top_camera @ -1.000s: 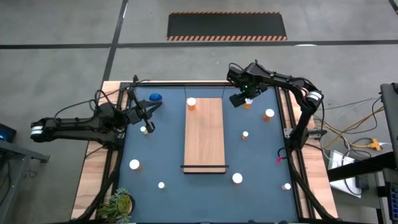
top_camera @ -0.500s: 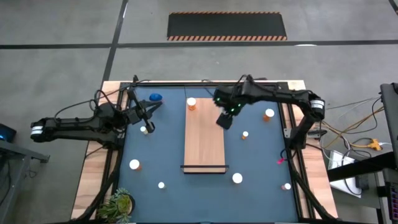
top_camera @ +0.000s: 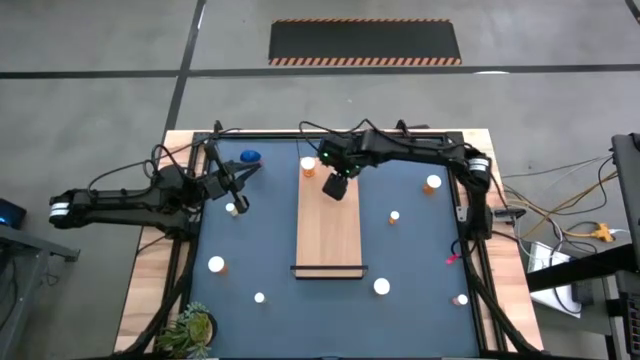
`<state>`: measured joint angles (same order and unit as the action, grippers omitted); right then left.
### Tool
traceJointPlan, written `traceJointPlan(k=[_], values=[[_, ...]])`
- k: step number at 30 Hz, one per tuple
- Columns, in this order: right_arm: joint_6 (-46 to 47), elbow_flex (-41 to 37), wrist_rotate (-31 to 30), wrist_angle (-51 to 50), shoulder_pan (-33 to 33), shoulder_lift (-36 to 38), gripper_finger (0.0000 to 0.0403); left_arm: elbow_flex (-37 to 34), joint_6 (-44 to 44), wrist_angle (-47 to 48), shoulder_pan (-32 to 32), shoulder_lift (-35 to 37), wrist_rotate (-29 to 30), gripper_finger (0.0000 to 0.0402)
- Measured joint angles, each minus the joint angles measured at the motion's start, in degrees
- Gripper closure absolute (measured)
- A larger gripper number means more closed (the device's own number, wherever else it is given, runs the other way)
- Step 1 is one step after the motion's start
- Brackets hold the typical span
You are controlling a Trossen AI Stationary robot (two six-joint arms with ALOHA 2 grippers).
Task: Pick and place medicine bottles onto shelf by color
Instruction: Put the big orange pill bottle on the shelf aligned with the big orange pill bottle
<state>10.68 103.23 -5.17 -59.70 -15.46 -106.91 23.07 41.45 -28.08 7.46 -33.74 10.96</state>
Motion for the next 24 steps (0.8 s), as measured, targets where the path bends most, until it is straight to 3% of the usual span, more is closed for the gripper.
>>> traceJointPlan(k=[14, 24], values=[[-3.96, 21.62, -3.22, -12.92, -2.54, -16.38, 0.0195, 0.0, 0.0, 0.25, 0.01, 0.0, 0.0, 0.0398], [-4.12, 23.14, -4.46, -13.86, -2.77, -17.27, 0.0184, 0.0, -0.02, 0.37, 0.02, 0.0, 0.0, 0.0398]])
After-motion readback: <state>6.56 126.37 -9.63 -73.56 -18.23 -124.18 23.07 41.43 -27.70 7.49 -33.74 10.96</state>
